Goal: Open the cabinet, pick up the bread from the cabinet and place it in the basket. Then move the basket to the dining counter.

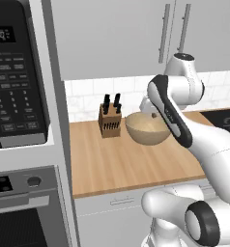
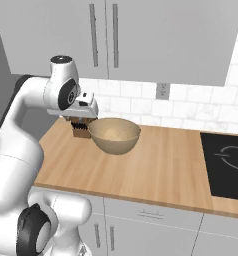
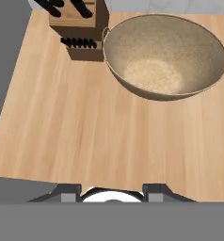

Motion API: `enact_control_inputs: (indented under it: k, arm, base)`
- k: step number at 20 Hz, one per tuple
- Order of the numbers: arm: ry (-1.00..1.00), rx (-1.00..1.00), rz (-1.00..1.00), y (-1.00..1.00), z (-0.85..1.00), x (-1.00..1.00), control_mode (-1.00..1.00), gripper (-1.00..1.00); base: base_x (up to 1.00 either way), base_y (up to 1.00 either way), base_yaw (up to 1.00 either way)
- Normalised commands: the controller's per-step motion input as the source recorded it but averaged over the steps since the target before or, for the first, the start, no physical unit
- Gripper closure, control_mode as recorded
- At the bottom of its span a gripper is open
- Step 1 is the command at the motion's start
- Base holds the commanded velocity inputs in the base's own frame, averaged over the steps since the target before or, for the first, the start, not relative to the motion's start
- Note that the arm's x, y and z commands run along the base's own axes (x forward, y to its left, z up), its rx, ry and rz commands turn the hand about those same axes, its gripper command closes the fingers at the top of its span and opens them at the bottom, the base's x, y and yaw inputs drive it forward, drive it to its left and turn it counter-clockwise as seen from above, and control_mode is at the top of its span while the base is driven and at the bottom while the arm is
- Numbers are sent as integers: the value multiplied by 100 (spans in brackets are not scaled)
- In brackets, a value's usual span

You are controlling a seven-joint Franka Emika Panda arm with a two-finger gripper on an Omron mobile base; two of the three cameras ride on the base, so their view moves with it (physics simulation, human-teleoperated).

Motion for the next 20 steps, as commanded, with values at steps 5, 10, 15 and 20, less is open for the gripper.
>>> enact_control_inputs:
  k: [5, 10, 15, 20]
  arm:
    - [-11, -2, -8, -6, 14, 1, -100, -100]
    - [-52, -3, -17, -12, 91, 16, -100, -100]
    - [-53, -4, -9, -7, 100, 14, -100, -100]
    - [-37, 0, -3, -10, 99, 19, -100, -100]
  base:
    - [0, 0, 0]
    - [0, 0, 0]
    - [0, 0, 0]
    - [0, 0, 0]
